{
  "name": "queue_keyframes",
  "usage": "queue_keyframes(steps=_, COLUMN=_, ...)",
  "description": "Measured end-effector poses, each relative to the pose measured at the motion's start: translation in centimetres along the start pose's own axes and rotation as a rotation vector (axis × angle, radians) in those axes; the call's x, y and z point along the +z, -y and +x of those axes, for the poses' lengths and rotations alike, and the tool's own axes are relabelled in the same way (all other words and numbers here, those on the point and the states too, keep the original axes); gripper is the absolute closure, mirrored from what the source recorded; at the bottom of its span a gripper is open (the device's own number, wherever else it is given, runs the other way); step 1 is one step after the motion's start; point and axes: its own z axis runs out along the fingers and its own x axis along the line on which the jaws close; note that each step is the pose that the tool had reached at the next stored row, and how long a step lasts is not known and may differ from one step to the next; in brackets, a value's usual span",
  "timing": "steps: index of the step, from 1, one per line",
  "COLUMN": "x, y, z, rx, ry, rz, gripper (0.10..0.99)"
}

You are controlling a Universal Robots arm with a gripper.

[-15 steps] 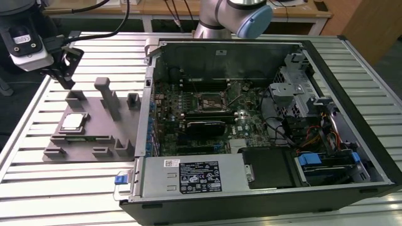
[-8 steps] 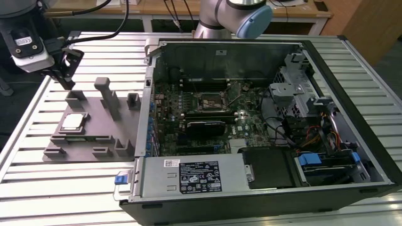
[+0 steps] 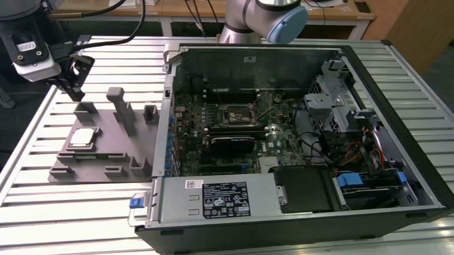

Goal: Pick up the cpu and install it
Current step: 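Pick up the cpu and move it towards the insertion slot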

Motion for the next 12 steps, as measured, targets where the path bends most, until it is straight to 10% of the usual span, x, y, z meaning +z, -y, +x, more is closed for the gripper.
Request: queue_keyframes(steps=12, x=0.59, y=0.08, z=0.69, rx=0.0, ry=-0.0002, rz=0.0, gripper=0.98)
